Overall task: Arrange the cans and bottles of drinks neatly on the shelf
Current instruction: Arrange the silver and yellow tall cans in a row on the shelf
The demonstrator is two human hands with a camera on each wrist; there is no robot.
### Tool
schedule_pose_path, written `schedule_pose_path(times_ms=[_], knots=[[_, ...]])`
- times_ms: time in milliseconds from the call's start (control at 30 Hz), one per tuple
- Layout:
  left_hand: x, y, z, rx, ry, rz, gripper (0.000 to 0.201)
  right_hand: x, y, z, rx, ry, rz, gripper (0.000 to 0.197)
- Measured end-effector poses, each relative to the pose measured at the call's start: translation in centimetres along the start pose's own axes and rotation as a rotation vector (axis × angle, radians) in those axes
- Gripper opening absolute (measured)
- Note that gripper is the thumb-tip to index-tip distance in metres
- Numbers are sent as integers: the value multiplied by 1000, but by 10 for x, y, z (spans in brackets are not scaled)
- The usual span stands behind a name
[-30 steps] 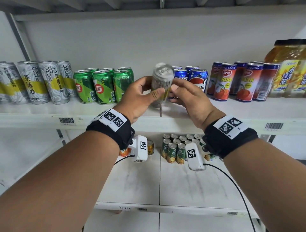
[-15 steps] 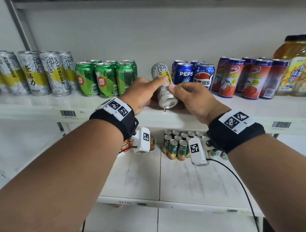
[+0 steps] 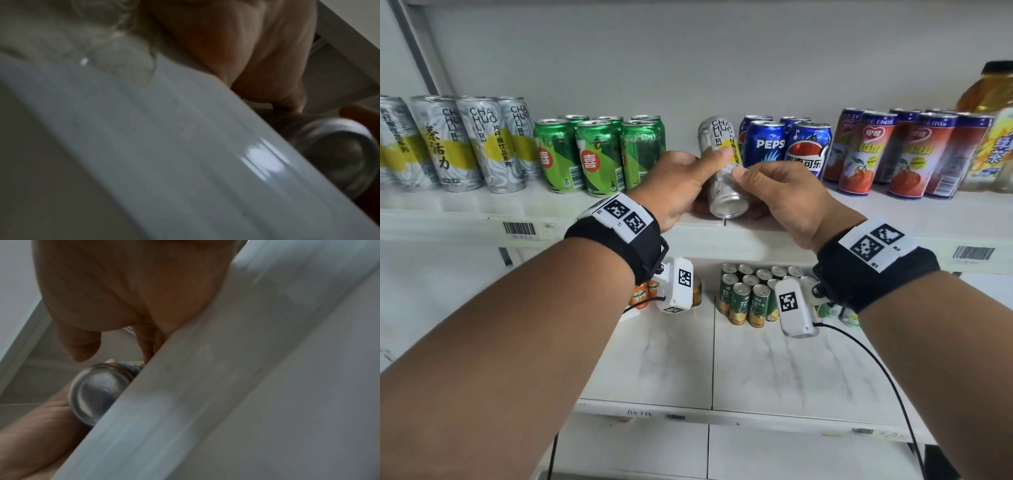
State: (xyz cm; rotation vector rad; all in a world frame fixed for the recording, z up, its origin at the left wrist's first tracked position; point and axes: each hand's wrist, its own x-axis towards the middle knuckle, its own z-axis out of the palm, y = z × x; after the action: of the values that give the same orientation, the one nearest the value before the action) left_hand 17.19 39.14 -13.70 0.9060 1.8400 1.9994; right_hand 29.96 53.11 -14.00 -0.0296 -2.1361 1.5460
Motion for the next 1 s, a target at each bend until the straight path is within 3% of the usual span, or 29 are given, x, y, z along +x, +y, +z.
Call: schedule_pose_path(times_ms=[167, 300, 533, 667, 800, 1000], knots=[[-9, -3, -5, -37, -63, 126, 28, -1, -4, -1, 124, -6, -28, 72], [-14, -4, -7, 16, -106, 224, 41, -2, -3, -2, 44, 20, -57, 51], [-14, -6, -4, 175, -119, 314, 52, -3, -1, 1, 28, 106, -64, 60], [-11, -6, -2, 292, -223, 227, 45, -4, -5, -2, 56, 175, -15, 50], [-14, -1, 4, 335, -221, 210, 40, -7, -9, -3, 66, 222, 12, 42], [-18, 21, 25, 387, -231, 209, 28, 2, -42, -23, -30, 220, -71, 41]])
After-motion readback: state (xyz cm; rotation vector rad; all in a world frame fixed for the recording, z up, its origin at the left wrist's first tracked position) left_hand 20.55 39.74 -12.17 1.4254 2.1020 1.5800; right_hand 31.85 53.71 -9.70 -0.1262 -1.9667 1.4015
